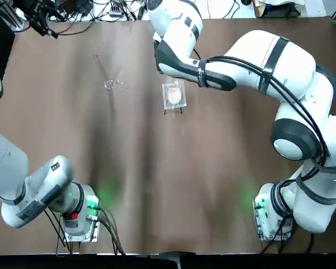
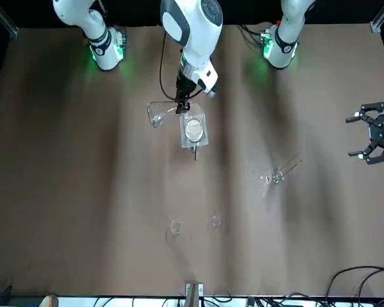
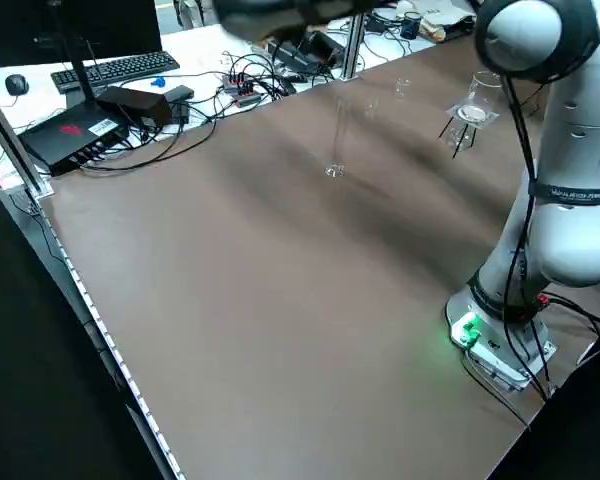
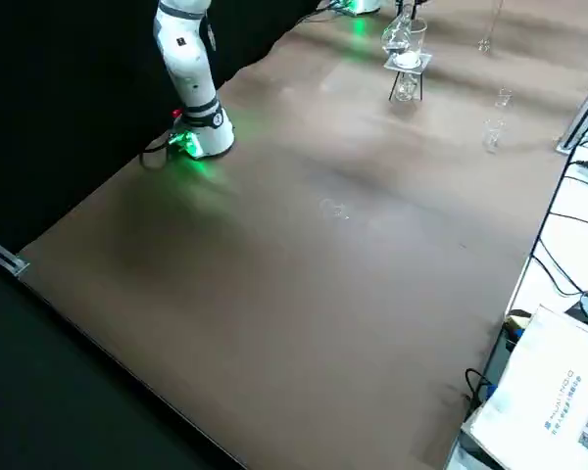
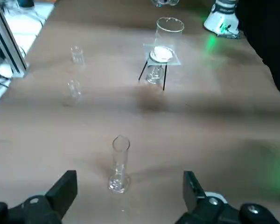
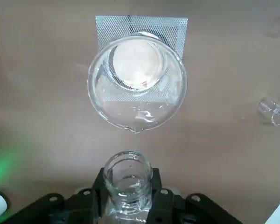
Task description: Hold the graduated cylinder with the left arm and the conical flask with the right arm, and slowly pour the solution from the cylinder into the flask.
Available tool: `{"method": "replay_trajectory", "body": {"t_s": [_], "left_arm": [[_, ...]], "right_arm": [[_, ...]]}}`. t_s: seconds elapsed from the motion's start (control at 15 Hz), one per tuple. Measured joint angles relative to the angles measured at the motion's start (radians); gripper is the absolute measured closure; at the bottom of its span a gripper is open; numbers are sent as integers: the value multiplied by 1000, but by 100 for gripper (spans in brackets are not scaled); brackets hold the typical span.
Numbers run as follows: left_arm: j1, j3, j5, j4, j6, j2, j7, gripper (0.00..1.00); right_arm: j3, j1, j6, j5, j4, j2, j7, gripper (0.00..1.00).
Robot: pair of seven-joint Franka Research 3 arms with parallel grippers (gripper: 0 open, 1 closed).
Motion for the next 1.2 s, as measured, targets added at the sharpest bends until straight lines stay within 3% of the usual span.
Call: {"method": "replay_trajectory", "body": {"t_s": [0.33, 0.6, 1.2], "left_arm": [[-144, -5, 79, -4, 35, -80, -264, 0], [-283, -11, 229, -5, 92, -89, -734, 0], [-433, -52, 611, -6, 119, -89, -1643, 0]], "right_arm": [[0, 10, -4, -26, 0, 0, 0, 61], [0, 23, -4, -56, 1, 0, 0, 61], [0, 47, -8, -95, 1, 10, 0, 61]]}}
